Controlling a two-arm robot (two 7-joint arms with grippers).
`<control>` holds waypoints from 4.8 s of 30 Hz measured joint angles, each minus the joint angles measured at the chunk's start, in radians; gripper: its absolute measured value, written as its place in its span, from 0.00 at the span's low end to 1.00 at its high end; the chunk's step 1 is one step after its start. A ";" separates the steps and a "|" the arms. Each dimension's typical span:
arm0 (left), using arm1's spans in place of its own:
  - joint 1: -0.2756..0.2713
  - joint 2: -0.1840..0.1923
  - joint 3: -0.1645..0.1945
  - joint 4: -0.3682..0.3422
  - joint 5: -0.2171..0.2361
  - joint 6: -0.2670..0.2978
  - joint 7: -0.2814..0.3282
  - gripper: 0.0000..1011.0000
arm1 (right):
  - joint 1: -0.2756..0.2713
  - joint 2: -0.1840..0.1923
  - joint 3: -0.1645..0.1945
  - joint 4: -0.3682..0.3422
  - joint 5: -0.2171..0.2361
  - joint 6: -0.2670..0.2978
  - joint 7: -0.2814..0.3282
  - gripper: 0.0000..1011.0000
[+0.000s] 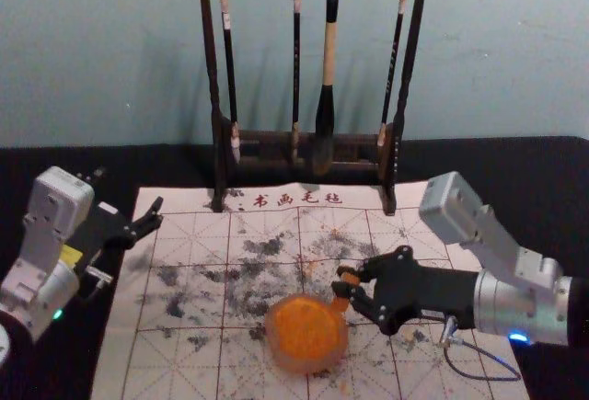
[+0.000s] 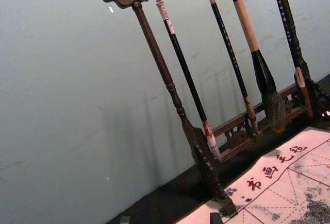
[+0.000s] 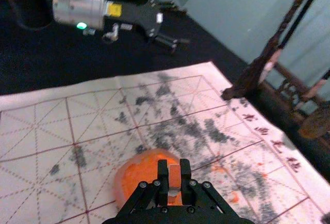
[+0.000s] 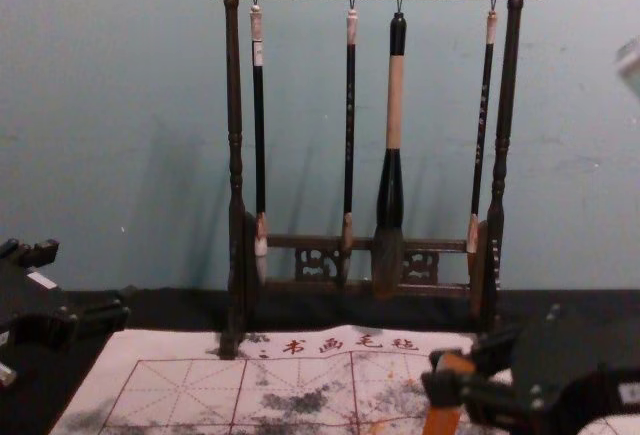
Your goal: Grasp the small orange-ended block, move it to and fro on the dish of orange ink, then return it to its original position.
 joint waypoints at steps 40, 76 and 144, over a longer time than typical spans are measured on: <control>0.000 0.000 0.000 0.000 0.000 0.000 0.000 0.99 | 0.104 -0.081 -0.127 0.090 -0.084 0.065 0.064 0.09; 0.000 0.000 0.000 0.000 0.000 0.000 0.000 0.99 | 0.153 -0.144 -0.142 0.173 -0.125 0.083 0.044 0.09; 0.000 0.000 0.000 0.000 0.000 0.000 0.000 0.99 | 0.172 -0.131 -0.138 0.190 -0.118 0.098 0.052 0.09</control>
